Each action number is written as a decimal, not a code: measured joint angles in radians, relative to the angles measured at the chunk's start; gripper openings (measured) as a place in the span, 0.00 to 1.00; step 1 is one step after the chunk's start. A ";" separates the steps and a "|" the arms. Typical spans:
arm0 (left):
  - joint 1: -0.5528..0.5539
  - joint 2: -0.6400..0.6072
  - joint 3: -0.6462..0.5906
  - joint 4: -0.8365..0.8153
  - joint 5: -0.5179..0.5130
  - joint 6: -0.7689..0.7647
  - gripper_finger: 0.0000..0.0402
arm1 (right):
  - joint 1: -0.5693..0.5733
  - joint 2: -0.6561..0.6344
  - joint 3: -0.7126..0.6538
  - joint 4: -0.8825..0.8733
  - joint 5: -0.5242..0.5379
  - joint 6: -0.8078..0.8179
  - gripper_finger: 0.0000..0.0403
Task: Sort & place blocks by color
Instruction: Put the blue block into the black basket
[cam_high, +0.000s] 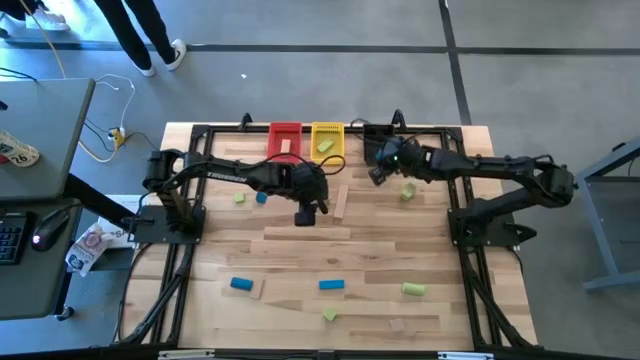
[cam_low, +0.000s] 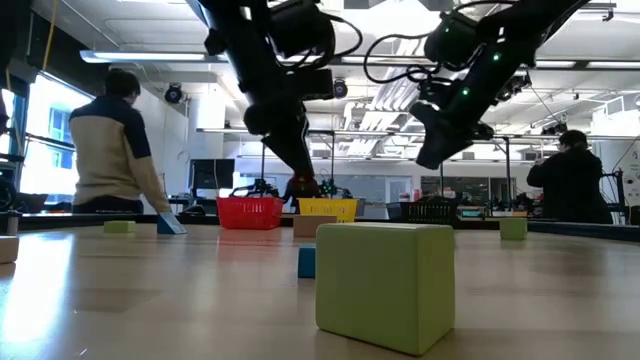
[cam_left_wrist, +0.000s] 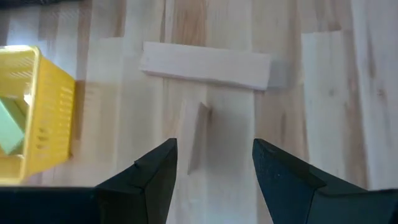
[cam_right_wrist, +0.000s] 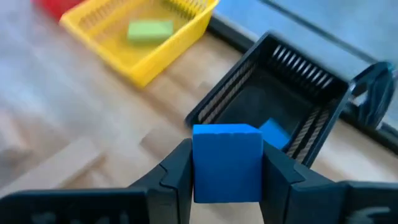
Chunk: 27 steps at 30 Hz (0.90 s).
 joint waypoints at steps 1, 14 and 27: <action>0.004 0.004 0.000 0.013 0.000 0.013 0.49 | -0.018 0.002 0.000 0.016 -0.002 -0.017 0.27; 0.037 0.005 0.000 0.045 0.018 0.135 0.49 | -0.166 0.162 0.001 0.217 -0.082 -0.100 0.28; 0.041 0.005 0.000 0.049 0.028 0.156 0.49 | -0.199 0.319 0.001 0.252 -0.161 -0.049 0.30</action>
